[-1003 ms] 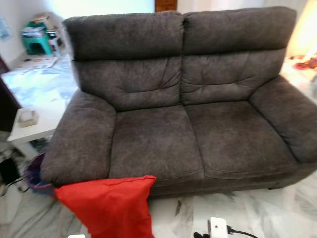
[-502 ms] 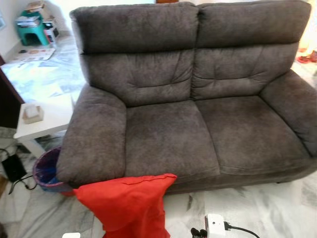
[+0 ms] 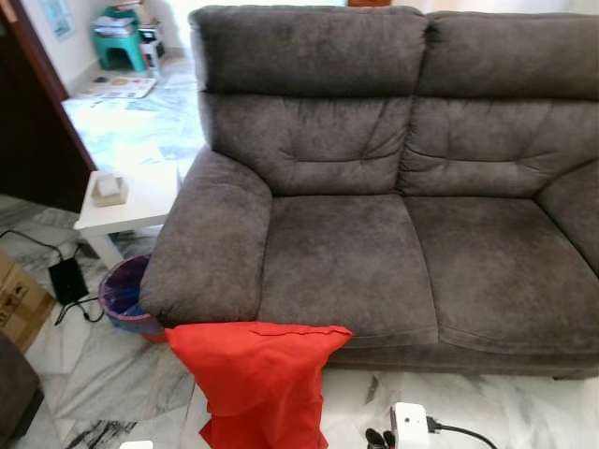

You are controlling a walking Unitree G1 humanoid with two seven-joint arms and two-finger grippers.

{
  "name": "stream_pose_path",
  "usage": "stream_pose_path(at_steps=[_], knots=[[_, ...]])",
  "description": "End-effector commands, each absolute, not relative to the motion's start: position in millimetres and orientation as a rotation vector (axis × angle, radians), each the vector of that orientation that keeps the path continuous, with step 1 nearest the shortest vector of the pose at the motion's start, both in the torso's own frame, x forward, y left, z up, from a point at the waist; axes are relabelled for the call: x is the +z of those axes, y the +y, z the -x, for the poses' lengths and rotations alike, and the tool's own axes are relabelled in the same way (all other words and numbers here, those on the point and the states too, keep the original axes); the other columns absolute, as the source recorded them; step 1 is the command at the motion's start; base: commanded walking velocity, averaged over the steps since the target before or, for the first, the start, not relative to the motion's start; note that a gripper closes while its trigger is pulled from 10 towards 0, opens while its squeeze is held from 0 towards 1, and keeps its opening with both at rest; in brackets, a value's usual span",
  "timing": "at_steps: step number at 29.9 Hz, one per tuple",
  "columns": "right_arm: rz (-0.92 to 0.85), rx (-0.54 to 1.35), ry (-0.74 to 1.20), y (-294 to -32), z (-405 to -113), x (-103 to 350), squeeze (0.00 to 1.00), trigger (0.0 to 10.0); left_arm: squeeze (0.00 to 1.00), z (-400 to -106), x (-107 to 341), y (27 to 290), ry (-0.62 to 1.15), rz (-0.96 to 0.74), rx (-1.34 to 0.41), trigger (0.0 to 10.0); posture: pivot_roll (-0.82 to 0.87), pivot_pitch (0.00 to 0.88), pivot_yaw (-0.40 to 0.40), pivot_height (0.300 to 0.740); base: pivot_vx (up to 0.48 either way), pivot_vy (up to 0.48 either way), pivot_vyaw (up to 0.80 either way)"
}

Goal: Move the pillow to the sofa from floor

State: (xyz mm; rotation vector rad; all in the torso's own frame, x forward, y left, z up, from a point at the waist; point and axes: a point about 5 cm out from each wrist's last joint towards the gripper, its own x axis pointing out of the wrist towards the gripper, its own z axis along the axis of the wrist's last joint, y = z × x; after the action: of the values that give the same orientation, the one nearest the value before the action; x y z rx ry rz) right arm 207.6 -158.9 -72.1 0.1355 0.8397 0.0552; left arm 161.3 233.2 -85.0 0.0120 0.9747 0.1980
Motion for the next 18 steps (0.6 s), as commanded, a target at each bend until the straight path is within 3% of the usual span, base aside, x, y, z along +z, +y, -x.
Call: stream_pose_path(at_steps=[1,4,6,10,15,18], knots=[[-0.126,0.046,0.847,-160.2,-205.6,-73.3,0.00,10.0,0.00,-155.0,-87.6,234.1,0.995,-0.001,0.211,10.0,0.06,0.078,0.016,0.740,0.000,0.000,0.70],[-0.128,0.044,0.754,-162.8,-221.4,-62.4,0.00,10.0,0.00,-155.2,-87.8,232.8,0.993,0.004,0.213,10.0,0.07,0.075,0.012,0.740,0.000,0.000,0.23],[-0.066,0.036,0.616,-167.3,-239.1,-46.7,0.00,10.0,0.00,-155.4,-87.7,232.5,0.990,0.007,0.214,10.0,0.07,0.075,0.012,0.740,0.000,0.000,0.00],[-0.154,-0.010,0.254,-184.0,-274.3,0.0,0.00,10.0,0.00,-154.9,-87.9,232.4,0.989,0.009,0.217,10.0,0.05,0.075,0.010,0.740,0.000,0.000,0.00],[-0.095,-0.003,0.146,-192.3,-277.4,15.8,0.00,10.0,0.00,-154.5,-88.1,232.3,0.992,0.008,0.214,10.0,0.03,0.075,0.010,0.740,0.000,0.000,0.00],[-0.045,0.022,0.017,-205.6,-264.6,35.9,0.00,10.0,0.00,-154.5,-88.1,232.3,0.993,0.005,0.208,10.0,0.01,0.077,0.006,0.740,0.000,0.000,0.00]])
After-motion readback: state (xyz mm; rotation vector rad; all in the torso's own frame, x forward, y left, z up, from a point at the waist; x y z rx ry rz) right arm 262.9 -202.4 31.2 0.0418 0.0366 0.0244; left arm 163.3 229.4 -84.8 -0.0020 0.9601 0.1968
